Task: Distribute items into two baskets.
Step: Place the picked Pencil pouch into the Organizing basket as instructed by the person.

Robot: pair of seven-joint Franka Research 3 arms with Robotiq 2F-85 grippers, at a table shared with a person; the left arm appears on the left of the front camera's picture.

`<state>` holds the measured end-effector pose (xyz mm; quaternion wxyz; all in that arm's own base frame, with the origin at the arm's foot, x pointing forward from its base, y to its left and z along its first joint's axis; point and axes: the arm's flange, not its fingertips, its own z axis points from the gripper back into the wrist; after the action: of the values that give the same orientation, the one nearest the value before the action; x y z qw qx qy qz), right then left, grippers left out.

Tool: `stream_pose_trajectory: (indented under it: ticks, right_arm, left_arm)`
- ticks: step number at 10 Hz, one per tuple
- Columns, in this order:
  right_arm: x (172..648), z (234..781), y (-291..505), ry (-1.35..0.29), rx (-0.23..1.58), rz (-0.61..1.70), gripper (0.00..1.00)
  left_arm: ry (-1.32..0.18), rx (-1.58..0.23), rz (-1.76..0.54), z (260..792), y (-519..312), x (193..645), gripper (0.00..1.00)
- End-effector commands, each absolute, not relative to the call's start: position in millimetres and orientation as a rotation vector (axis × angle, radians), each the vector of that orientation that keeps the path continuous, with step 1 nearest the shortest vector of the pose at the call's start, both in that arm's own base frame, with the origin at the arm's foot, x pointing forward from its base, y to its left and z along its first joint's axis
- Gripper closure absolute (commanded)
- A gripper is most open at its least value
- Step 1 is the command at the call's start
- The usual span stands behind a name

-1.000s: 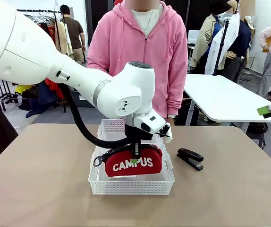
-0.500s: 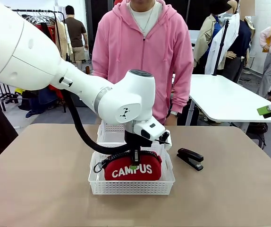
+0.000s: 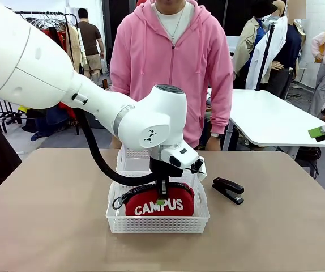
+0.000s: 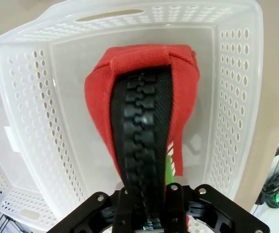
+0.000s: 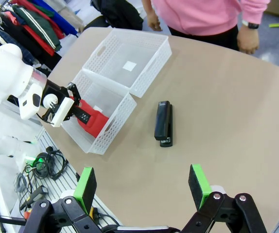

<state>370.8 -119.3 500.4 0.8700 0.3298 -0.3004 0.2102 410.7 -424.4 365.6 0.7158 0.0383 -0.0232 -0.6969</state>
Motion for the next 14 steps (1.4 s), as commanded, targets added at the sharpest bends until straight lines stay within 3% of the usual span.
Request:
stream_pose_trajectory:
  ticks: [1,3,8,14]
  right_arm:
    - [372.5,500.6,-118.8,-0.648,0.704,0.446,0.0]
    - [372.5,500.6,-118.8,-0.648,0.704,0.446,0.0]
    - [372.5,500.6,-118.8,-0.648,0.704,0.446,0.0]
    - [372.5,500.6,-118.8,-0.648,0.704,0.446,0.0]
  left_arm:
    - [-0.058,0.096,-1.491,383.8,-413.9,406.1,0.34]
    - [-0.076,0.091,-1.47,404.2,-407.1,403.6,0.0]
    - [-0.085,0.067,-1.368,455.3,-373.5,394.4,0.0]
    - [-0.072,0.073,-1.371,462.9,-376.9,399.0,0.0]
